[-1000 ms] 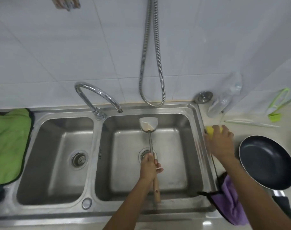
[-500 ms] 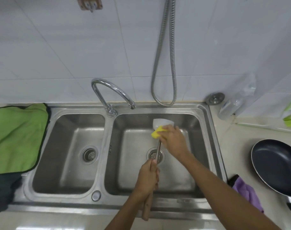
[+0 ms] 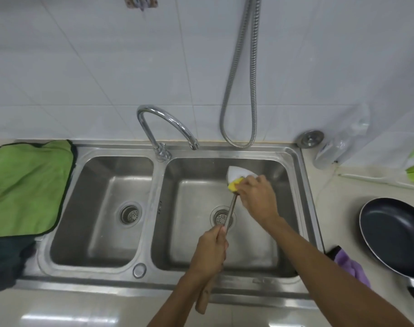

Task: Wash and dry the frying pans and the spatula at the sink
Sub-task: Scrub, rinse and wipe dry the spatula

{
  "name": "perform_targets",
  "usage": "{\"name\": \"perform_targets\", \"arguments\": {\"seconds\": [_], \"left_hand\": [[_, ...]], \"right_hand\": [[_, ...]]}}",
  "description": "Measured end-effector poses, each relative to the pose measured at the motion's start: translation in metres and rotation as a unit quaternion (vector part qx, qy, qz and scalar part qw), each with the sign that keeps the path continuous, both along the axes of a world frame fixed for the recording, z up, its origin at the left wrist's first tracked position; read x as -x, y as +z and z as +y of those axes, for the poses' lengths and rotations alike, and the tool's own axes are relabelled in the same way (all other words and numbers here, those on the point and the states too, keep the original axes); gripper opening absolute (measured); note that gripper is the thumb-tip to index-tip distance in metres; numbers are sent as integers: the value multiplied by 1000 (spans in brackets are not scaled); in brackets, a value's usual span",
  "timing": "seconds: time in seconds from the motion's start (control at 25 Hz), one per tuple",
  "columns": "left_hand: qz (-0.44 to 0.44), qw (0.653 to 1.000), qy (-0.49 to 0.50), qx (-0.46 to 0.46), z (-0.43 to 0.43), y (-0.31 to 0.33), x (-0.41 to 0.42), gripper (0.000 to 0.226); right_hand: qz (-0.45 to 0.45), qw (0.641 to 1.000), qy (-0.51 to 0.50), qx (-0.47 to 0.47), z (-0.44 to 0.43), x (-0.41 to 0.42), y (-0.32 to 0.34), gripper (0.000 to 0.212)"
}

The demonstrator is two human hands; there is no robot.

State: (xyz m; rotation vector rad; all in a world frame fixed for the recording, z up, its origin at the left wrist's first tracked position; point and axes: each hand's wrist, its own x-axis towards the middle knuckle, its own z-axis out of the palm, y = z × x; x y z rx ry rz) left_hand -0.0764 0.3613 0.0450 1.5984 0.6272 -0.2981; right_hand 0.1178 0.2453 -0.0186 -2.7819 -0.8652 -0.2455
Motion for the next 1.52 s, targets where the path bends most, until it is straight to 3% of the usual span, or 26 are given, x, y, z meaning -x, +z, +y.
{"name": "perform_targets", "arguments": {"seconds": [0.08, 0.24, 0.4, 0.56, 0.68, 0.84, 0.92, 1.04, 1.08, 1.16, 1.32, 1.4, 1.44, 1.52], "left_hand": [[7, 1000, -2, 23, 0, 5, -3, 35], [3, 999, -21, 42, 8, 18, -6, 33], [-3, 999, -5, 46, 8, 23, -21, 37], [-35, 999, -19, -30, 11, 18, -22, 38], [-39, 999, -26, -1, 17, 20, -23, 38], [-55, 997, -47, -17, 23, 27, -22, 38], [-47, 997, -56, 0, 23, 27, -18, 35], [-27, 999, -40, 22, 29, 26, -14, 34], [-29, 999, -37, 16, 30, 26, -14, 36], [-30, 999, -31, 5, 28, 25, -14, 40], [-18, 999, -21, 22, 31, 23, -12, 36], [-15, 999, -27, 20, 25, 21, -5, 34], [-14, 1000, -16, 14, 21, 19, -2, 34], [-11, 1000, -3, -18, 17, 5, -2, 30]], "right_hand": [[47, 994, -77, -56, -4, -5, 4, 7], [22, 999, -21, -42, -1, 2, 13, 7], [38, 981, -147, -118, 8, -12, 34, 13], [-23, 998, -3, 66, 19, -18, 25, 22], [-19, 997, -68, 37, 13, -30, 44, 29], [-8, 996, 25, 86, 7, -14, 49, 41], [14, 997, -48, 53, 8, -33, 54, 43], [15, 984, 113, 134, 7, -33, 42, 45], [12, 983, 121, 135, 9, -32, 40, 43], [27, 996, 36, 76, 16, -30, 46, 38], [46, 985, 117, 117, 17, -21, 31, 40], [77, 991, 19, 110, 11, -29, 24, 38], [87, 992, 0, 89, 8, -25, 17, 34], [145, 988, 54, 5, 11, 7, 7, 21]]}}
